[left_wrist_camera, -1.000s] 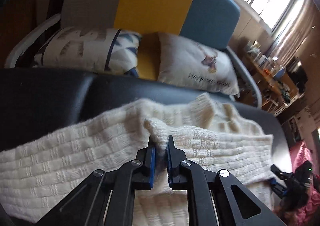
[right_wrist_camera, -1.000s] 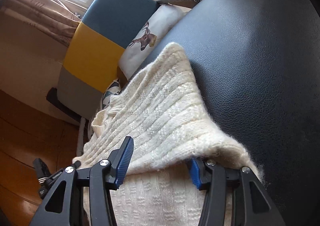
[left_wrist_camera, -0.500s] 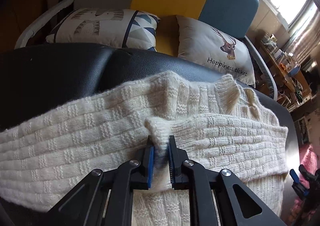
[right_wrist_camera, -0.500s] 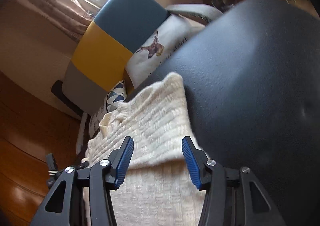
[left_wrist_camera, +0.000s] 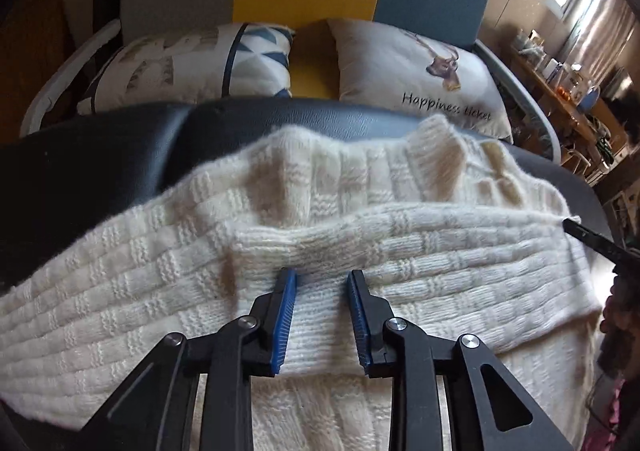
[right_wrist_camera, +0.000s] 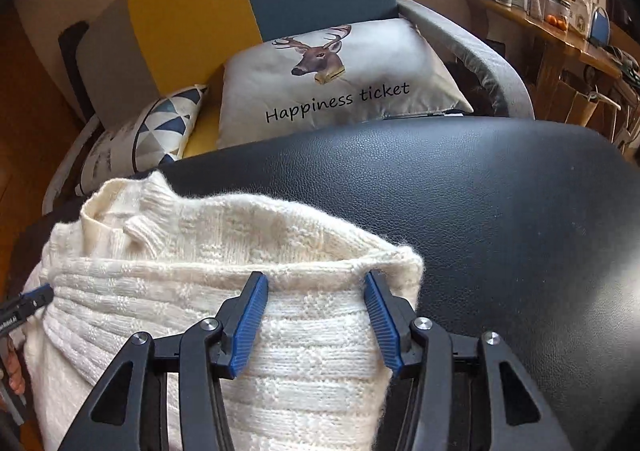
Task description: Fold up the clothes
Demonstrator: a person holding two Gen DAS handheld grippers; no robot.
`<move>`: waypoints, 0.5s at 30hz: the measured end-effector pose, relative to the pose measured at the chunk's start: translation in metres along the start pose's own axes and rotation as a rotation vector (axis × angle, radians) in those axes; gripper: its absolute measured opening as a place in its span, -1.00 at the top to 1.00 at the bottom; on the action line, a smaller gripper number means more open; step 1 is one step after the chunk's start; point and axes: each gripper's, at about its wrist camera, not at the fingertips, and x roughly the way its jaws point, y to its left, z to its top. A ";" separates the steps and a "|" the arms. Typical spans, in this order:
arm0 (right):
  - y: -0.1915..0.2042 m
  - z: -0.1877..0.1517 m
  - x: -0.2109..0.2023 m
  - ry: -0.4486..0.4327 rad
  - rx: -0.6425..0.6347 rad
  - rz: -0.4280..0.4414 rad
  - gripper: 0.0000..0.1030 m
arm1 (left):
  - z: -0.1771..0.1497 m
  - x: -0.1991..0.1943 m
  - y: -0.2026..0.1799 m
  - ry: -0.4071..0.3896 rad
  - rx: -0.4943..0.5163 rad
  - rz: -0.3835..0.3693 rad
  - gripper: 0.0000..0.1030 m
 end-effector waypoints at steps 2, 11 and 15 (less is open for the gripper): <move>-0.002 -0.002 -0.007 0.018 -0.003 0.029 0.00 | -0.001 -0.003 0.002 -0.007 -0.005 -0.003 0.44; -0.041 -0.066 -0.063 0.065 0.301 0.516 0.00 | -0.012 -0.040 -0.013 -0.072 -0.041 -0.123 0.39; -0.051 -0.098 -0.052 0.120 0.379 0.502 0.05 | -0.024 -0.026 -0.028 -0.027 0.047 -0.014 0.38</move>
